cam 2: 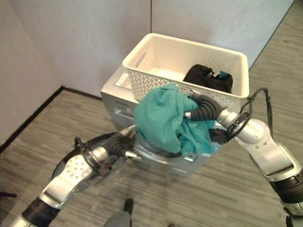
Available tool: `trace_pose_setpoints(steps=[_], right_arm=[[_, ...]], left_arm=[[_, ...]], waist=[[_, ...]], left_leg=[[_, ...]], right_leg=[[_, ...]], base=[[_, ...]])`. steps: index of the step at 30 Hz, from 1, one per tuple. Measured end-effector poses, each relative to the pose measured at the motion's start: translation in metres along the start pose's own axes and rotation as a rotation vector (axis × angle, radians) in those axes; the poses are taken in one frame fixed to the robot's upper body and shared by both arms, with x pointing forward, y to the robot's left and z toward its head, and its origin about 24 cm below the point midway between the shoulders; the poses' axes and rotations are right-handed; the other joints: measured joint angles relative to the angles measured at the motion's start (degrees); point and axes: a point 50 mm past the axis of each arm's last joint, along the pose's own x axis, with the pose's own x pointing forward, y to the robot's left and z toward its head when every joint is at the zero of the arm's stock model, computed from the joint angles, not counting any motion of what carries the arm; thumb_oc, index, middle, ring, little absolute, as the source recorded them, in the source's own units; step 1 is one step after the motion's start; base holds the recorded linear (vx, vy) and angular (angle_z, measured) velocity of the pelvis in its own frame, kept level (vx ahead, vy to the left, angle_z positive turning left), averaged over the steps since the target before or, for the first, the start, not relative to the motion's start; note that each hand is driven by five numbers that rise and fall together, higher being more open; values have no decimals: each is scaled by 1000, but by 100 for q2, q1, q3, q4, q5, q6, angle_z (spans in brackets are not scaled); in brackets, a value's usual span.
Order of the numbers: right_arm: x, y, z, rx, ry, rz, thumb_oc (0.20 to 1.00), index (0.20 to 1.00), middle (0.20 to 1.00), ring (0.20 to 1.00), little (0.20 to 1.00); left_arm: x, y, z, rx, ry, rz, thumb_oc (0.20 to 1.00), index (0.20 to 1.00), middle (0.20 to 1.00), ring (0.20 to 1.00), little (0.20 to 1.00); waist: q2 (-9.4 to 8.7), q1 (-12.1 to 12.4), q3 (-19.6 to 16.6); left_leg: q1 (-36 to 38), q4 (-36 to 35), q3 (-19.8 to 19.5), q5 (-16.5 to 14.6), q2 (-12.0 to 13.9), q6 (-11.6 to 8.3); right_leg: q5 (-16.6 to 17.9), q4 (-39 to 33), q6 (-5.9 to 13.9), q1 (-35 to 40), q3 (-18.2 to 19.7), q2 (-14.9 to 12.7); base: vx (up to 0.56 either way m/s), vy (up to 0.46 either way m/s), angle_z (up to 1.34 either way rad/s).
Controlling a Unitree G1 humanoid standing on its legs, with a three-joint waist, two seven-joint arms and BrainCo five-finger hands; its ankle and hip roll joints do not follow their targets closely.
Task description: Grab the laundry basket,head to the washer,open it,put in the laundry and shut it.
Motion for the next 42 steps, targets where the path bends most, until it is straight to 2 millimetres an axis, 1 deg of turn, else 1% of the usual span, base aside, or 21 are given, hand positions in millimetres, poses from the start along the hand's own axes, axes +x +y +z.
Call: trace_pose_setpoints(steps=[1, 2, 4, 6, 7, 9, 17, 20, 24, 25, 27, 30, 32, 33, 34, 35, 36, 42], right_arm=[[0, 0, -1, 3, 5, -1, 200, 200, 200, 200, 200], [1, 2, -5, 20, 15, -2, 200, 200, 200, 200, 200], [3, 7, -7, 41, 19, 9, 200, 200, 200, 200, 200], [4, 11, -10, 66, 24, 5, 200, 200, 200, 200, 200], [5, 16, -13, 93, 26, 8, 200, 200, 200, 200, 200], [5, 23, -16, 123, 33, 17, 200, 200, 200, 200, 200], [12, 39, -29, 219, 67, 23, 200, 200, 200, 200, 200], [14, 46, -31, 249, 73, 26, 200, 200, 200, 200, 200], [18, 59, -37, 312, 88, 27, 200, 200, 200, 200, 200], [18, 65, -39, 336, 94, 22, 200, 200, 200, 200, 200], [19, 69, -40, 350, 96, 24, 200, 200, 200, 200, 200], [24, 79, -38, 390, 86, 19, 200, 200, 200, 200, 200], [26, 82, -37, 397, 85, 20, 200, 200, 200, 200, 200], [27, 82, -36, 397, 82, 15, 200, 200, 200, 200, 200], [28, 81, -36, 398, 79, 6, 200, 200, 200, 200, 200], [28, 81, -35, 397, 79, -1, 200, 200, 200, 200, 200], [28, 80, -35, 398, 79, -8, 200, 200, 200, 200, 200], [28, 80, -35, 418, 75, -8, 200, 200, 200, 200, 200]], left_arm=[[3, 1, 3, 19, -8, -5, 1000, 1000, 1000, 1000, 1000], [11, 0, 7, 46, -26, -27, 1000, 1000, 1000, 1000, 1000], [21, -5, 7, 66, -33, -50, 1000, 1000, 1000, 1000, 1000], [27, -8, 7, 86, -34, -62, 1000, 1000, 1000, 1000, 1000], [32, -12, 8, 91, -42, -74, 1000, 1000, 1000, 1000, 1000], [35, -16, 9, 75, -53, -76, 1000, 1000, 1000, 1000, 1000], [33, -25, 2, 49, -24, -104, 1000, 1000, 1000, 1000, 1000], [33, -28, -2, 26, -9, -101, 1000, 1000, 1000, 1000, 1000], [31, -33, -14, -37, 30, -60, 1000, 1000, 1000, 1000, 1000], [29, -36, -17, -54, 41, -48, 1000, 1000, 1000, 1000, 1000], [28, -37, -20, -69, 48, -32, 1000, 1000, 1000, 1000, 1000], [25, -33, -24, -154, 56, 70, 1000, 1000, 1000, 1000, 1000], [27, -28, -26, -164, 64, 122, 1000, 1000, 1000, 1000, 1000], [29, -26, -26, -157, 66, 131, 598, 598, 598, 598, 598], [30, -23, -25, -154, 62, 149, 460, 460, 460, 460, 460], [30, -23, -25, -154, 60, 156, 291, 291, 291, 291, 291], [30, -22, -25, -156, 59, 163, 200, 200, 200, 200, 200], [31, -25, -26, -214, 55, 177, 200, 200, 200, 200, 200]], waist=[[2, -17, 1], [16, -48, 2], [35, -99, -2], [35, -122, -2], [43, -122, 1], [49, -111, -1], [169, -60, -62], [171, -42, -70], [188, -24, -82], [190, 1, -83], [204, 48, -92], [205, 89, -102], [205, 93, -102], [204, 92, -103], [200, 87, -106], [196, 85, -109], [183, 85, -117], [161, 91, -130]], left_leg=[[-14, -2, -8, 7, -7, 5], [-10, -18, -2, 8, -20, 8], [-7, -33, -2, 15, -44, 16], [0, -32, -4, 23, -54, 26], [-8, -31, -8, 37, -69, 40], [-19, -31, -29, 42, -73, 39], [-26, -33, -113, 64, -89, 21], [-29, -33, -123, 71, -91, 20], [-36, -43, -126, 81, -100, 27], [-38, -45, -129, 83, -100, 28], [-29, -59, -127, 84, -100, 28], [-10, -93, -132, 118, -101, 34], [-22, -94, -139, 133, -101, 40], [-24, -95, -138, 133, -100, 41], [-21, -100, -131, 133, -100, 41], [-19, -102, -129, 133, -103, 41], [-19, -103, -128, 133, -106, 41], [-20, -104, -128, 137, -107, 39]], right_leg=[[-1, 0, 2, -1, -8, 2], [-2, 0, 3, -3, -11, -13], [-3, 0, 5, -5, -14, -33], [-3, 0, 5, -11, -26, -40], [-3, 1, 4, -10, -44, -41], [-11, 0, 13, -6, -65, -42], [-31, 0, 25, 35, -150, -36], [-32, 0, 24, 39, -165, -32], [-32, 0, 25, 36, -178, -38], [-32, 0, 25, 36, -185, -37], [-35, -1, 28, 39, -188, -39], [-39, -1, 32, 51, -210, -33], [-40, -1, 32, 51, -233, -31], [-39, 0, 32, 51, -233, -29], [-38, 0, 33, 53, -231, -33], [-38, 0, 33, 55, -230, -36], [-37, 0, 35, 56, -231, -35], [-37, 0, 35, 57, -238, -35]], base=[[33, 15, 0], [0, 0, 0], [0, 0, 0], [10, 5, 5], [9, 3, 9], [20, -7, 8], [17, -3, 6], [8, -2, 2], [0, 0, 0], [0, 0, 0], [0, 0, 0], [0, -4, 4], [12, 6, 6], [0, 0, 0], [0, 0, 0], [0, 0, 0], [0, 0, 0], [0, 0, 0]])
